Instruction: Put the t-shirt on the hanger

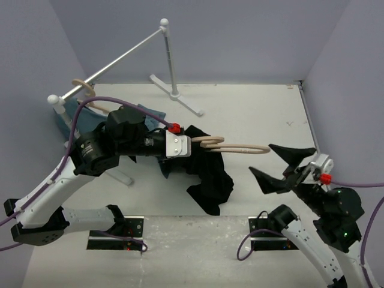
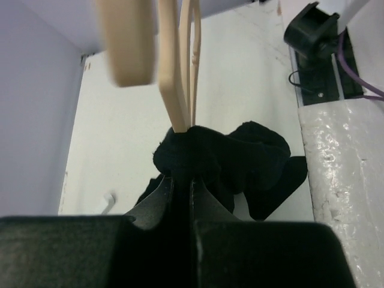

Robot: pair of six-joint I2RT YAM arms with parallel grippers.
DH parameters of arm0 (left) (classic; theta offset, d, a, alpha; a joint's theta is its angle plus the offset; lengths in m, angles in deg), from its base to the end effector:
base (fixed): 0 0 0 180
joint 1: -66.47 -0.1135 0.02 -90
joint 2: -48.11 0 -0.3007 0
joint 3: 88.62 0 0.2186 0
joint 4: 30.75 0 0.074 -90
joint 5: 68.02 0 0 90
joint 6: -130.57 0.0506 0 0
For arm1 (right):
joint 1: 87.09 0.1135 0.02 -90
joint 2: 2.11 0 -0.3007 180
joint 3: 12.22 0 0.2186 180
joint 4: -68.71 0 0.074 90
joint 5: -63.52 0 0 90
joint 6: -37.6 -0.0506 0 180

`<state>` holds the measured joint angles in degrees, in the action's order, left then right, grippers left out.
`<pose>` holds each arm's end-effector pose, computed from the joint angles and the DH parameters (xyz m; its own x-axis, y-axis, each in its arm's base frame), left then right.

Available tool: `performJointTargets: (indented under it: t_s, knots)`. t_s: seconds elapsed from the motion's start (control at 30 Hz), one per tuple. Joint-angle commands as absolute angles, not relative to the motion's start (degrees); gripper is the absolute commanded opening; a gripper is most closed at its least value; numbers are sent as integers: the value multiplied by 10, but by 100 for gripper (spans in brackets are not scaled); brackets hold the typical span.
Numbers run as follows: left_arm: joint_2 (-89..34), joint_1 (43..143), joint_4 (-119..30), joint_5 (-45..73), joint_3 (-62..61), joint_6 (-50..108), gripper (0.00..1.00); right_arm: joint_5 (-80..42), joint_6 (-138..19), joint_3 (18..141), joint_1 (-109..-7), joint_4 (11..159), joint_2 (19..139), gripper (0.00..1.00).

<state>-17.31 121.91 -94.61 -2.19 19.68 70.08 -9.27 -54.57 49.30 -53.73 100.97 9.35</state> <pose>0.0778 -0.1495 0.4927 0.3002 0.3565 -0.8848 0.9426 0.0312 0.3323 -0.0232 0.0027 0.3782 0.2263 0.1923 -0.9549 -0.7697 0.6361 -0.0543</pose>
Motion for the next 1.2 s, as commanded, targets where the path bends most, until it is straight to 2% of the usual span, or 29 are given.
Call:
performJointTargets:
  t_s: [0.0,0.1,0.17,0.27,0.43,0.53,0.7,0.83,1.03,1.17]
  knots:
    - [-131,1217,-809,51,141,618,0,-435,-849,435,-536,1029,15,99]
    - [-104,1217,-741,80,83,551,0,-393,-967,313,-536,972,-90,98]
    - [-99,1217,-723,82,69,532,0,-334,-1009,239,-536,902,-115,93]
    - [-101,1217,-694,72,58,492,0,-267,-1092,204,-535,777,-23,85]
    - [-106,1217,-656,88,49,441,0,-211,-1135,199,-533,663,155,73]
    - [-112,1217,-653,94,48,432,0,-202,-1141,193,-517,590,208,66]
    - [-128,1217,-643,129,56,422,0,-259,-1099,224,-439,617,256,65]
    - [-152,1217,-652,139,74,418,0,-364,-1066,233,-376,667,252,64]
    - [-171,1217,-653,128,86,416,0,-417,-1024,284,-325,722,279,65]
    - [-166,1217,-627,114,86,410,0,-449,-1003,355,-322,798,398,71]
